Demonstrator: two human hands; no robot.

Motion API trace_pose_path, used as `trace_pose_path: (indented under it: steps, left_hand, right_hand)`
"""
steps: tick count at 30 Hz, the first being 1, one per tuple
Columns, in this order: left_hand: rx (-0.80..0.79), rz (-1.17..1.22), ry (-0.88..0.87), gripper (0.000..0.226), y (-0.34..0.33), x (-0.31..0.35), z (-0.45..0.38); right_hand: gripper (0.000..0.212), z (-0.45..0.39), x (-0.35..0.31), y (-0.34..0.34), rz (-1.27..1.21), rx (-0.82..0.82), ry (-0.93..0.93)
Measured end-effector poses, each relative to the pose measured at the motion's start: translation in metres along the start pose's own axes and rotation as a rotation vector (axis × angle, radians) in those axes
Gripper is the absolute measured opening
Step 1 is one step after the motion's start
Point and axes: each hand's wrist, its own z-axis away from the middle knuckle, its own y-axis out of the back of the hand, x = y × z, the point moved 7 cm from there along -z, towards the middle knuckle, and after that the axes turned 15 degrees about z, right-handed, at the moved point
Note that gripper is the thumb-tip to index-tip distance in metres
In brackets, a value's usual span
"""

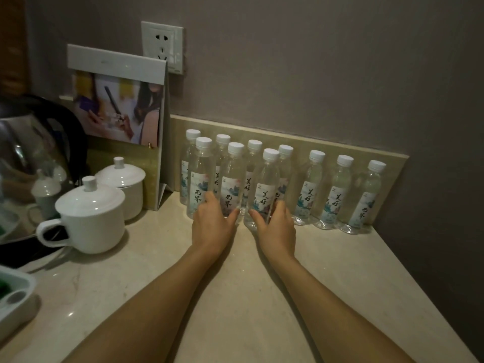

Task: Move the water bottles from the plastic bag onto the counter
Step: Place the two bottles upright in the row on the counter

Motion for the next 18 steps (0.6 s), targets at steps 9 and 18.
trace_pose_path:
  steps: [9, 18]
  left_hand:
    - [-0.002, -0.009, 0.007, 0.045, 0.0003, 0.0029, 0.0014]
    - [-0.022, -0.009, -0.011, 0.042, -0.0011, 0.0017, -0.0001]
  right_hand:
    - [0.052, 0.0001, 0.0, -0.0009, 0.017, 0.013, -0.012]
    - [0.044, 0.0009, -0.0011, -0.0001, 0.008, 0.002, -0.007]
